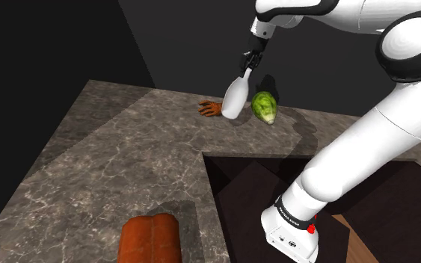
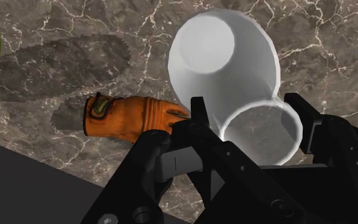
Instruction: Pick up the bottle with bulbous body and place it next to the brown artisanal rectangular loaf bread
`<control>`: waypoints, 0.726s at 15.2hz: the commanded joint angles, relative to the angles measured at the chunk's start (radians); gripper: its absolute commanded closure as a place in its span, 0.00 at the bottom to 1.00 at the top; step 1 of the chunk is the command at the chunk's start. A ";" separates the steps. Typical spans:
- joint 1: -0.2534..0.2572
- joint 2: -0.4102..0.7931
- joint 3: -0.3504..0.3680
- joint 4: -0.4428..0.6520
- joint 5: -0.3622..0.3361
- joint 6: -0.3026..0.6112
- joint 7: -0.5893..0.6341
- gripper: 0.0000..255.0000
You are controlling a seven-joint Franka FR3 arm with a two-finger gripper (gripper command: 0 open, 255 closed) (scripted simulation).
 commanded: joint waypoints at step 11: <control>0.002 0.021 0.000 0.184 0.007 -0.163 -0.005 1.00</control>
